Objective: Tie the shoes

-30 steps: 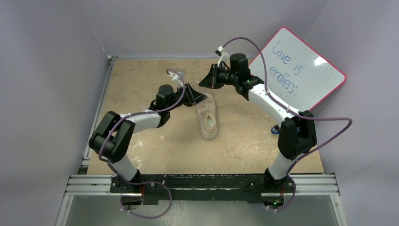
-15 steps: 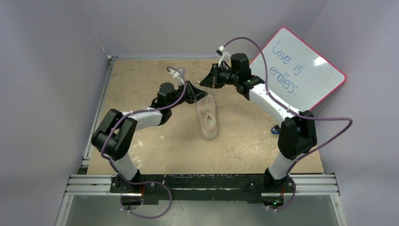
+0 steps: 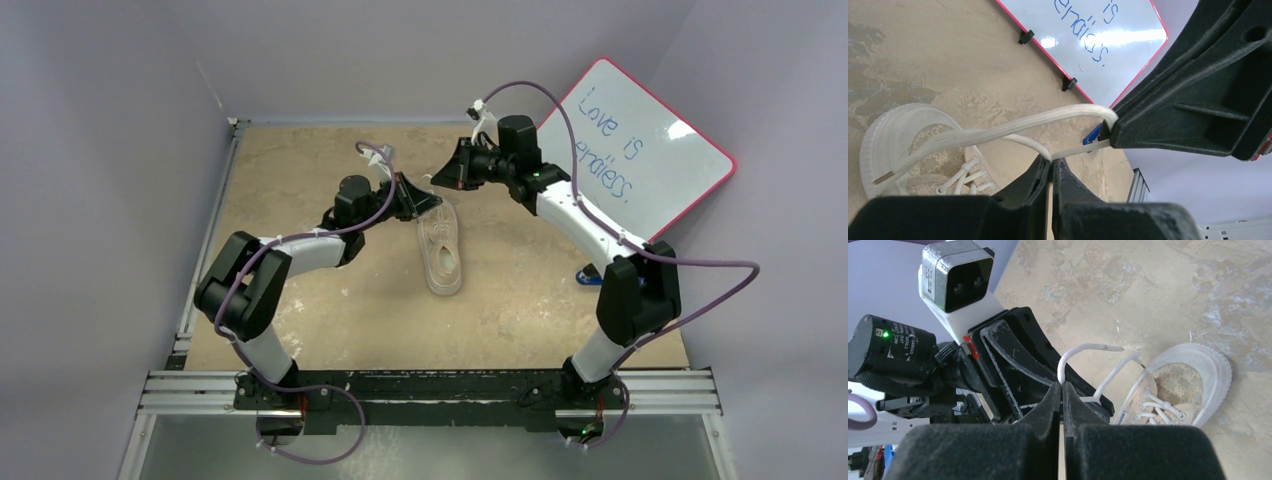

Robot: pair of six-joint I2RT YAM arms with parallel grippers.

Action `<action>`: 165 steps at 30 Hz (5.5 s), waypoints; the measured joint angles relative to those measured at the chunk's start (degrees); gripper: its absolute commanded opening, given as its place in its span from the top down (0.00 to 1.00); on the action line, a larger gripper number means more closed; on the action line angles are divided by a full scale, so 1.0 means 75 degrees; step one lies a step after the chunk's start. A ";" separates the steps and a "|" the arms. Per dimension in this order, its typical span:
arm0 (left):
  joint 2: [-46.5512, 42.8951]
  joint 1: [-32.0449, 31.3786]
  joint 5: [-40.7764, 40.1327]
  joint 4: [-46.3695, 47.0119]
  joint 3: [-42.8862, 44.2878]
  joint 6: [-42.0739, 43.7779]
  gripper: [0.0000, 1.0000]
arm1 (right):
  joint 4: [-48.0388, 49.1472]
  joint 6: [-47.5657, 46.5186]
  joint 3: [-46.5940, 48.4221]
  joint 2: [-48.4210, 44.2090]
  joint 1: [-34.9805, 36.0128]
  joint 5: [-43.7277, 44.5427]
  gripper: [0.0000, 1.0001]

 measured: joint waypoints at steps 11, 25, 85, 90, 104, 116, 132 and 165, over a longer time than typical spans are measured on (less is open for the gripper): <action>-0.0032 -0.0038 0.0227 -0.0087 0.0009 -0.0070 1.00 | -0.0423 0.0009 -0.0198 -0.0379 -0.0175 -0.0108 1.00; -0.0417 -0.0038 0.0271 -0.0169 -0.0315 -0.0128 1.00 | -0.0895 0.0350 0.0382 0.0085 -0.0189 0.0560 1.00; -0.0702 0.0055 0.1014 -0.0187 -0.0662 0.0221 1.00 | 0.1515 -0.4418 -0.1480 0.1169 -0.0793 -0.2981 0.60; -0.0691 0.0073 0.1029 -0.0087 -0.0662 0.0187 1.00 | 0.1862 -0.4517 -0.1483 0.1416 -0.0379 -0.3238 0.60; -0.0557 0.0073 0.1116 0.0096 -0.0662 -0.0044 1.00 | 0.3040 -0.3777 -0.1556 0.2084 -0.0242 -0.2882 0.60; -0.0484 0.0073 0.1207 0.0230 -0.0659 -0.0198 1.00 | 0.4771 -0.2416 -0.1614 0.2314 -0.0195 -0.2722 0.76; -0.0458 0.0315 0.1177 0.0277 -0.0659 -0.0332 1.00 | 0.4194 -0.1888 -0.2352 0.1125 -0.0498 -0.1145 1.00; -0.0204 0.0376 0.1166 0.0332 -0.0641 -0.0769 1.00 | 0.0475 -0.4532 -0.2634 -0.1682 0.0440 -0.1547 1.00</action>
